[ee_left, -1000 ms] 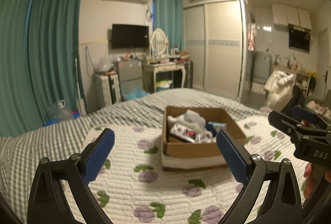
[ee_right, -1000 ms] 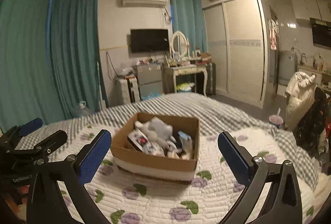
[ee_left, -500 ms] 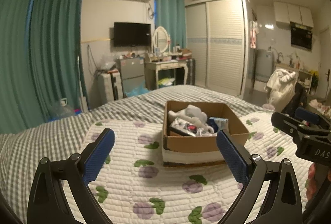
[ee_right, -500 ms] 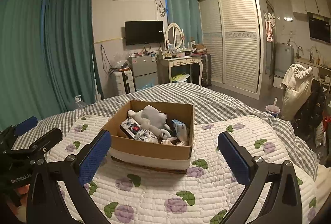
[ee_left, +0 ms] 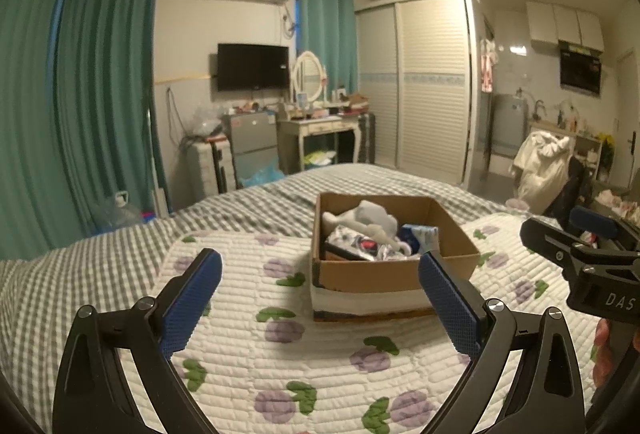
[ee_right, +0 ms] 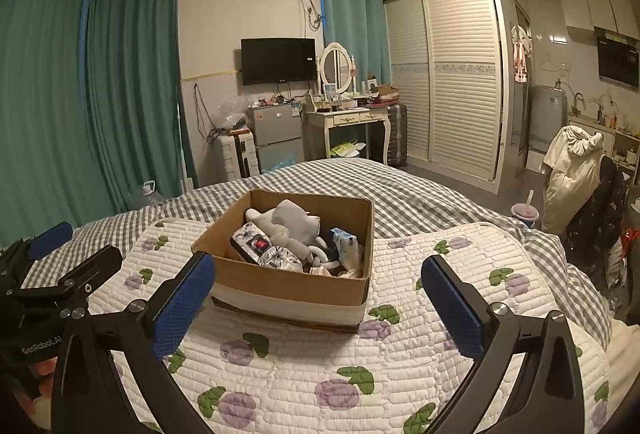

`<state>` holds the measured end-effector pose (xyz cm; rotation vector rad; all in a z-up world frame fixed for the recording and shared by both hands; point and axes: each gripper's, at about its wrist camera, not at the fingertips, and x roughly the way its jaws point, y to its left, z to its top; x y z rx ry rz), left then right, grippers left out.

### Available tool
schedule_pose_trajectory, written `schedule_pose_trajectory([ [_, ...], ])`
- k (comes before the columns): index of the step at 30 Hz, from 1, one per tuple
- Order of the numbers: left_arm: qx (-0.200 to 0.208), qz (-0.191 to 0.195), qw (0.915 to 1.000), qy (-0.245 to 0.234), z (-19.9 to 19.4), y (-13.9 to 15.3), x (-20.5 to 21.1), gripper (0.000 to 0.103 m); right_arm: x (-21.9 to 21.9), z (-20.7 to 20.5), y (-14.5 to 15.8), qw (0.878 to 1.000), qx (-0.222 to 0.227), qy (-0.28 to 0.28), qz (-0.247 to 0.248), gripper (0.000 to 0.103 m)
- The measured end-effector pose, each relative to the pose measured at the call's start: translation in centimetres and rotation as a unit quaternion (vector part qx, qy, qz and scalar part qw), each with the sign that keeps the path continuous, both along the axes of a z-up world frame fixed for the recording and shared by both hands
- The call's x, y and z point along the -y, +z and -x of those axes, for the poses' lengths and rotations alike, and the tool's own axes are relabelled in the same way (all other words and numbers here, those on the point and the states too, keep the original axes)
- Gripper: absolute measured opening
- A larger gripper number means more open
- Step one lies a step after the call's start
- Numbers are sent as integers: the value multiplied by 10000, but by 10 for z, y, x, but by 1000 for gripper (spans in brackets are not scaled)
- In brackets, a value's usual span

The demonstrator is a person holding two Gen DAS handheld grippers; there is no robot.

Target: Organize soft objects

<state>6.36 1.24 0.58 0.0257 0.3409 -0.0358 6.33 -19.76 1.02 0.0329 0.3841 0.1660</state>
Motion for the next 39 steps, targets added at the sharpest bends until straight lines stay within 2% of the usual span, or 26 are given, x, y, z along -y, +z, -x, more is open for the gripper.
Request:
schedule_pose_trajectory([
  [39,-107,-65,9999,68,-6,-6,-3,101,0,3,-2,10000,-5,31,77,103],
])
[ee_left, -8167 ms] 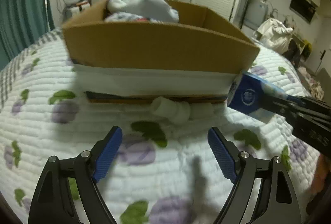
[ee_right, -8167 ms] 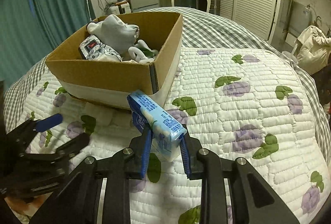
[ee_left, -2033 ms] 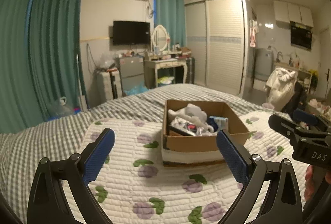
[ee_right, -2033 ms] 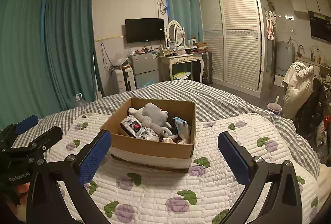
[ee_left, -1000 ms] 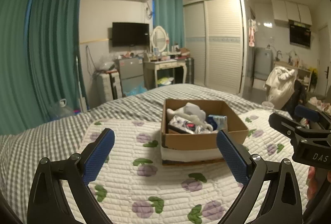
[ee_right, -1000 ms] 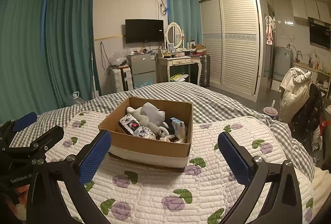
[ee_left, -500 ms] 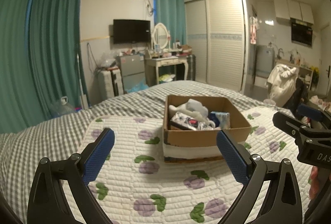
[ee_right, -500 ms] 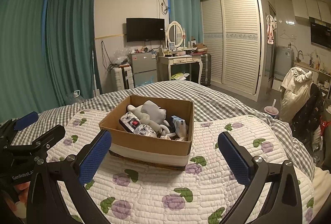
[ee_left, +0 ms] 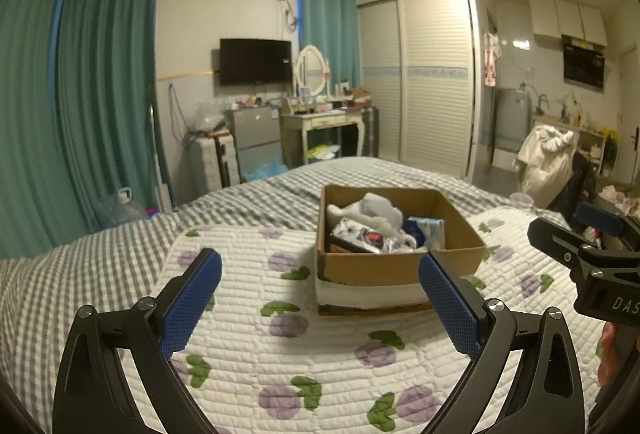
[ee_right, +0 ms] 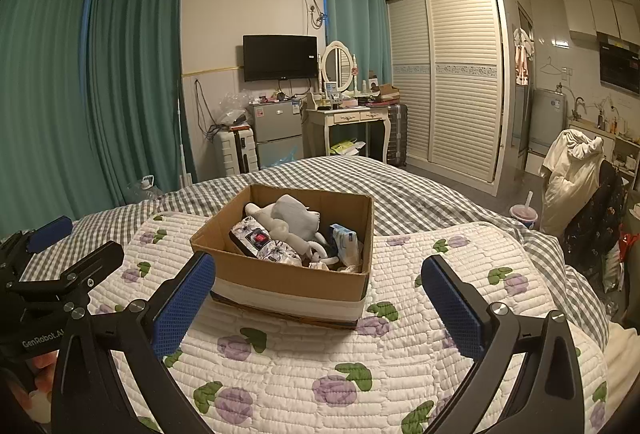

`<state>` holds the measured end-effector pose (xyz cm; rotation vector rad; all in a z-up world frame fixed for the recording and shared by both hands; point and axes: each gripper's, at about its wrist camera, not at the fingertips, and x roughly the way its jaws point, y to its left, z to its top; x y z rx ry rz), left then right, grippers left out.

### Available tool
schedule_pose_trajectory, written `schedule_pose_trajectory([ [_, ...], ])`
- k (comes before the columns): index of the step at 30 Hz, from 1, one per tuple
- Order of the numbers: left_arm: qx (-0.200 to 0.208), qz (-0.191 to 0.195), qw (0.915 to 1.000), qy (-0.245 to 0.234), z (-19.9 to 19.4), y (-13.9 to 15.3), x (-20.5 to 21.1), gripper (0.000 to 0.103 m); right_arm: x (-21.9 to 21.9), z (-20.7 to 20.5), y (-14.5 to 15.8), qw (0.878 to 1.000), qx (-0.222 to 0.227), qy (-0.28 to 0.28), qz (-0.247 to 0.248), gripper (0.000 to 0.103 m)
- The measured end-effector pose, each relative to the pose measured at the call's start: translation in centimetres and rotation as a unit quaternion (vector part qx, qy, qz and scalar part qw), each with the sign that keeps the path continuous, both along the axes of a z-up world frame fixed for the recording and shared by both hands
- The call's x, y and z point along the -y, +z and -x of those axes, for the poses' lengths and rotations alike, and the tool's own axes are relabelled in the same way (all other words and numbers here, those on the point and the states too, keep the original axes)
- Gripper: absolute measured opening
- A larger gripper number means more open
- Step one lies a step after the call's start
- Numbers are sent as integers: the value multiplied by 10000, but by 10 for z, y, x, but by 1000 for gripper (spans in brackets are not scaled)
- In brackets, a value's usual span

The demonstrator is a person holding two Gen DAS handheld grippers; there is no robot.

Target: Organize soft objects

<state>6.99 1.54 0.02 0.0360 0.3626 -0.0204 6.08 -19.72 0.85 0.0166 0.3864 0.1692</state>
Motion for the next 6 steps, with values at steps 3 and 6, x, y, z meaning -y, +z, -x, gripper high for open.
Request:
schedule_pose_trajectory([
  [3,-4,-8,10000,30,0,0,-1,101,0,1,-1,10000,-10,-4,6,103],
  [6,-9,-12,10000,9,-1,-1,-1,101,1,1,-1,10000,-11,-13,0,103],
])
